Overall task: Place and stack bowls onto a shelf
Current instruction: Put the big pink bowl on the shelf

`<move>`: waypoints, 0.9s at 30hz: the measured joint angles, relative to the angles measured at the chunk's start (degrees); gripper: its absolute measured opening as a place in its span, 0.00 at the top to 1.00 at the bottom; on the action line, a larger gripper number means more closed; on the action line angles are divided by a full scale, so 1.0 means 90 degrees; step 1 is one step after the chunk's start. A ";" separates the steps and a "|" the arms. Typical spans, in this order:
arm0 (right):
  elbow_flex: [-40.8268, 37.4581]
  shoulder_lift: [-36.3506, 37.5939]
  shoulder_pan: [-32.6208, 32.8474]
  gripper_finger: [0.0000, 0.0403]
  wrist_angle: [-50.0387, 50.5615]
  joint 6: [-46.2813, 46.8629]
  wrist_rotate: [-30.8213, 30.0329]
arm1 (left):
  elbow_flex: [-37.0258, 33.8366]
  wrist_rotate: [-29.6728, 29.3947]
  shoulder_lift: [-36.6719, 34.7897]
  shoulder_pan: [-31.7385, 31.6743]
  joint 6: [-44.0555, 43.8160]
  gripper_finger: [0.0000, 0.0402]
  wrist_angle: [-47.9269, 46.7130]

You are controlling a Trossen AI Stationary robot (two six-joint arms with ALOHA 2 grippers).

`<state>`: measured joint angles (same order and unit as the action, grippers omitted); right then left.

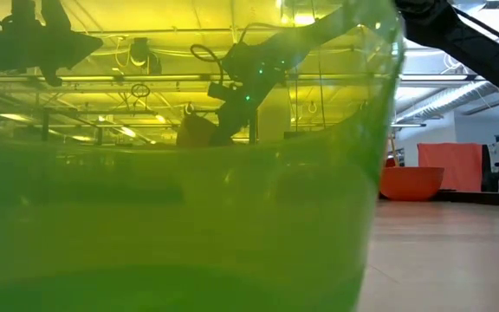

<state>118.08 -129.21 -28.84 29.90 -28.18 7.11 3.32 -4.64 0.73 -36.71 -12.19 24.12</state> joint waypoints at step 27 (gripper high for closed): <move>-0.0004 -0.0002 0.0022 0.87 -0.0267 -0.0134 -0.0456 | 0.0000 0.0000 0.0000 0.0000 0.0213 0.98 -0.0002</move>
<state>118.04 -129.23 -28.64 27.50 -29.39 3.01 3.32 -4.64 0.73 -36.71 -10.26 24.10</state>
